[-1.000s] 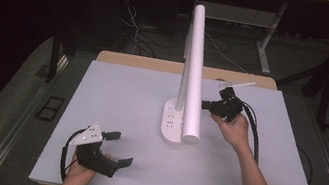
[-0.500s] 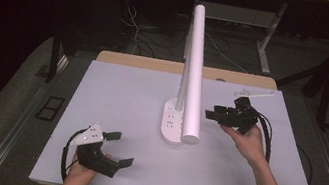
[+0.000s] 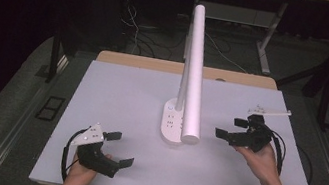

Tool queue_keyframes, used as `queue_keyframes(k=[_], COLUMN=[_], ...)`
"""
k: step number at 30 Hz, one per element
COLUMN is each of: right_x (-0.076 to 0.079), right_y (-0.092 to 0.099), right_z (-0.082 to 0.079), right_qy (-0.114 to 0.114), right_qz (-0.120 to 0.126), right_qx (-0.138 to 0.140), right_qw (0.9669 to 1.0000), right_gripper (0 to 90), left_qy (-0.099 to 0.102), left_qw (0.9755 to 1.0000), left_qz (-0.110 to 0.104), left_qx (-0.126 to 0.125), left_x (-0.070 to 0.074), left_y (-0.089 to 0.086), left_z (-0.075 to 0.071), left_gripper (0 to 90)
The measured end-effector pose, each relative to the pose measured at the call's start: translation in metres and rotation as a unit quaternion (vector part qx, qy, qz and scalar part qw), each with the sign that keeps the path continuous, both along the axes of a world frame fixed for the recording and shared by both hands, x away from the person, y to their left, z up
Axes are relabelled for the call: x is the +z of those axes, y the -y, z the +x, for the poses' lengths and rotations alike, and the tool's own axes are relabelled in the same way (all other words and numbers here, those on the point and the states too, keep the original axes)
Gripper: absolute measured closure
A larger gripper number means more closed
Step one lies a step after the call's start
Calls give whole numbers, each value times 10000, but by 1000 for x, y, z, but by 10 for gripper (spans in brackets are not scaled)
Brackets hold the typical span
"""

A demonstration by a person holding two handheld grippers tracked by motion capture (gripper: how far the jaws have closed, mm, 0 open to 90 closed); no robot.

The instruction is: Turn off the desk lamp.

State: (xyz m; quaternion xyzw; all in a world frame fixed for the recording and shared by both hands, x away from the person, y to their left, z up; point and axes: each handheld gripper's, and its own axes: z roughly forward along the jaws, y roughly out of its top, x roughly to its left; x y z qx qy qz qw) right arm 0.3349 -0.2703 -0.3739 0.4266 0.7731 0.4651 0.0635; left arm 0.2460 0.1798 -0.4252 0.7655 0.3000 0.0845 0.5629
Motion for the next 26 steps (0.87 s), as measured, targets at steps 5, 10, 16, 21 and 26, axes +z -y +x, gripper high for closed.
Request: queue_keyframes(k=[5,10,16,21,26], right_x=[-3,-11,-24,-32,-39], right_y=[10,19,23,23,21], right_z=[-20,-42,-60,-78,-86], right_qy=[21,114,172,186,158], right_qz=[74,110,123,184,193], right_qx=[-27,-78,-184,-245,-258], right_qw=[10000,9998,9996,9994,9994], right_gripper=[6,6,6,6,6], left_qy=[-5,0,-1,-4,-3], left_qw=[10000,10000,10000,10000,10000], left_qz=[9,30,38,53,51], left_qx=[5,-1,15,15,12], left_x=[0,0,0,0,0], left_y=[1,1,1,1,2], left_z=[0,-1,-1,-1,0], left_gripper=[0,0,0,0,0])
